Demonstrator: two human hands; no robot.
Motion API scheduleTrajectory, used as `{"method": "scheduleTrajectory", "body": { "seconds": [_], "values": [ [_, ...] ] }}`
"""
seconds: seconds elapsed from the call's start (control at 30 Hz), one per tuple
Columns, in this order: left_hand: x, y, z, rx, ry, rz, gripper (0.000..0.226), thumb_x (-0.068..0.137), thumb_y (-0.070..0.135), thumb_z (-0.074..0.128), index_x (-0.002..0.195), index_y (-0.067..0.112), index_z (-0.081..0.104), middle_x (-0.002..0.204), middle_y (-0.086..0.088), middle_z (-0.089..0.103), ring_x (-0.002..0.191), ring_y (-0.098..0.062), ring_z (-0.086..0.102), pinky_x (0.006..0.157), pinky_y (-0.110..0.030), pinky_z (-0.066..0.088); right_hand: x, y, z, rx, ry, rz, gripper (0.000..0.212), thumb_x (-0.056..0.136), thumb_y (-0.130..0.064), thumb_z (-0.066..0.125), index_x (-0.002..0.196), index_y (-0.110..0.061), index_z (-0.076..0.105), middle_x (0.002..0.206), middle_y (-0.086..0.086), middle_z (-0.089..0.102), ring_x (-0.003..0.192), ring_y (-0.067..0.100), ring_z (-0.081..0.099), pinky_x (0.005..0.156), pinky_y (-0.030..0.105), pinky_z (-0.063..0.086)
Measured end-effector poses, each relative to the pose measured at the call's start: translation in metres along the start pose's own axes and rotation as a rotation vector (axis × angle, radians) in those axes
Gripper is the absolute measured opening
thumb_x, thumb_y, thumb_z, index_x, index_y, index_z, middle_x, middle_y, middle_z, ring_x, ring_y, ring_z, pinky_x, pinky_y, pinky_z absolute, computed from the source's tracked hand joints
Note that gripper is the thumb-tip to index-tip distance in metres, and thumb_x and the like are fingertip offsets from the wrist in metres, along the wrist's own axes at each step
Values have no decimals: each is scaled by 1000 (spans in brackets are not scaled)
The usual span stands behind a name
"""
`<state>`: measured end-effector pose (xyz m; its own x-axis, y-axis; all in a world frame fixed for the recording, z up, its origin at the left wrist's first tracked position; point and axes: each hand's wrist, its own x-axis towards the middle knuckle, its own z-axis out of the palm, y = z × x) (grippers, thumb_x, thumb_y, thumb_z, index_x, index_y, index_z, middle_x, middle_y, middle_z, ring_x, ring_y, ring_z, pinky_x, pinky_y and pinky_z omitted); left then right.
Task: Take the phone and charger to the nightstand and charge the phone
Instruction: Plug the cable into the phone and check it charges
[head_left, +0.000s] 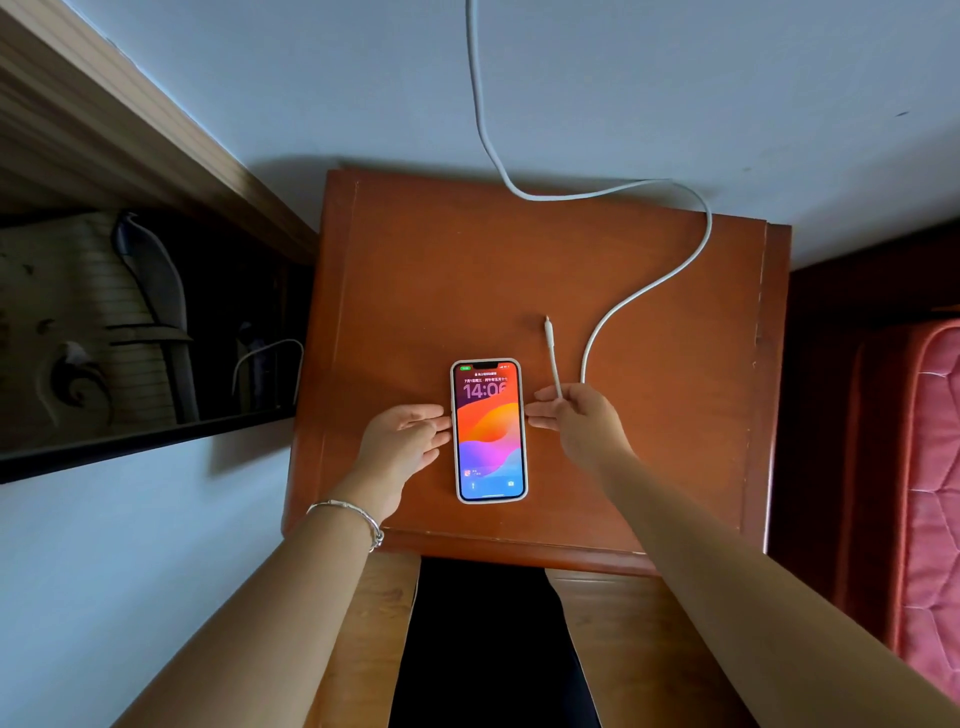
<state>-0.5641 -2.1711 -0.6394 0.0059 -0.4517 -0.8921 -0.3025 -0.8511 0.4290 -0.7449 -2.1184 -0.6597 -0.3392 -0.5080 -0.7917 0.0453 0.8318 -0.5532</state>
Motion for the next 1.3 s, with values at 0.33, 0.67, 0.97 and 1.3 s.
{"method": "scheduleTrajectory", "body": {
  "seconds": [0.33, 0.67, 0.97, 1.3],
  "values": [
    [1, -13, 4, -31, 32, 48, 17, 92, 20, 56, 107, 14, 57, 116, -9, 65, 106, -20, 61, 85, -31, 49, -4, 2, 1, 145, -8, 52, 25, 95, -2, 37, 88, -12, 58, 85, 7, 70, 85, 24, 70, 82, 32, 54],
    [-3, -18, 4, -96, 39, 57, 19, 85, 26, 63, 98, 12, 58, 111, -11, 66, 110, -23, 60, 75, -31, 53, -6, 0, 9, 148, -18, 33, 21, 96, -6, 38, 90, -14, 57, 84, 5, 70, 91, 26, 69, 86, 39, 55],
    [-4, -22, 6, -75, 18, 186, 26, 89, 29, 57, 108, 13, 51, 105, -3, 67, 98, -17, 65, 72, -24, 53, -8, -5, 7, 129, -28, -17, 23, 96, -6, 35, 99, -23, 51, 88, 1, 74, 87, 15, 71, 81, 32, 55],
    [-26, 7, -1, -159, -11, 211, 16, 88, 27, 60, 102, 20, 58, 98, 0, 69, 91, -12, 67, 66, -23, 55, -33, -30, -3, 83, 24, -166, 29, 91, -1, 38, 89, -24, 55, 77, -6, 70, 69, 7, 66, 71, 25, 54]
  ]
}}
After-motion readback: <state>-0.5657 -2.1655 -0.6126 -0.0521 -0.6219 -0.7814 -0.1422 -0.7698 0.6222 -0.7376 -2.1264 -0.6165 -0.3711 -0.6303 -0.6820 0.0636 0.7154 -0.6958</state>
